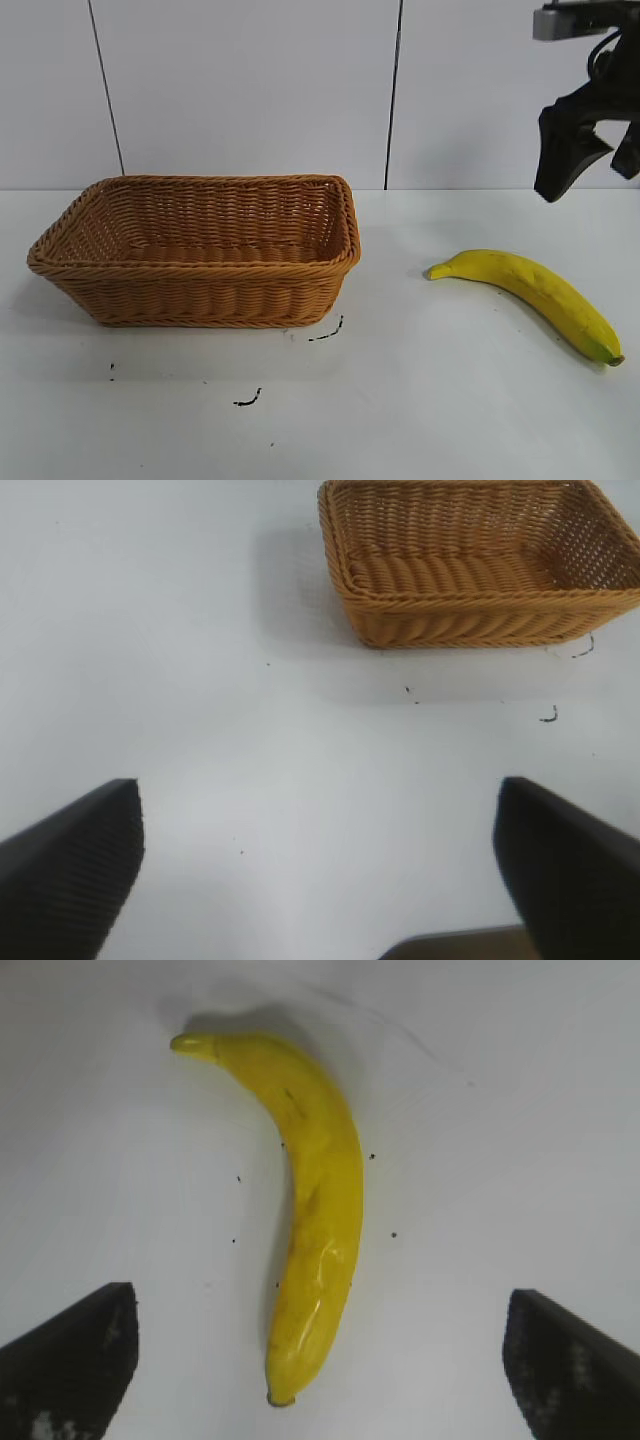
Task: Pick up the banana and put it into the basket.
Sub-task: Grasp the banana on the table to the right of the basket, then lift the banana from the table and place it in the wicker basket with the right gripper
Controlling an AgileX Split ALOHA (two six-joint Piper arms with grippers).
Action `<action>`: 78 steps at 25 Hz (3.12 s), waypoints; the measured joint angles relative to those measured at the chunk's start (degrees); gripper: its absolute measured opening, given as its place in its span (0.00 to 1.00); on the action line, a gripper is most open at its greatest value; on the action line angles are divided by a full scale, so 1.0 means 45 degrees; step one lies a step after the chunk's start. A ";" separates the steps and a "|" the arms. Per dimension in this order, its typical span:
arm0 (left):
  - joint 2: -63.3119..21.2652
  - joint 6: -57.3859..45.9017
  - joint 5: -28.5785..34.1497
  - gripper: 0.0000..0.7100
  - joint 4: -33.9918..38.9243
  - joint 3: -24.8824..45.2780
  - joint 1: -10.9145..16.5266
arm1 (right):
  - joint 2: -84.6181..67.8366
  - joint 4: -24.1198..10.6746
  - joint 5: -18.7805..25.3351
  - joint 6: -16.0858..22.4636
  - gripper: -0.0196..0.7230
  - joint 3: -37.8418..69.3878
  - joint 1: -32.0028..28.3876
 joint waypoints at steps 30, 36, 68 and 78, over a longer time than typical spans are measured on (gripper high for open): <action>0.0000 0.0000 0.0000 0.97 0.0000 0.0000 0.0000 | 0.3660 0.0055 -0.1937 0.0384 0.47 -0.0039 0.0000; 0.0000 0.0000 0.0000 0.97 0.0000 0.0000 0.0000 | 0.3660 -0.0513 -0.1700 0.0431 0.43 -0.0160 0.0000; 0.0000 0.0000 0.0000 0.97 0.0000 0.0000 0.0000 | 0.2956 -0.0386 0.4731 0.1287 0.43 -0.7721 0.0153; 0.0000 0.0000 0.0000 0.97 0.0000 0.0000 0.0000 | 0.2956 -0.1060 0.3734 0.1006 0.43 -0.7721 0.2956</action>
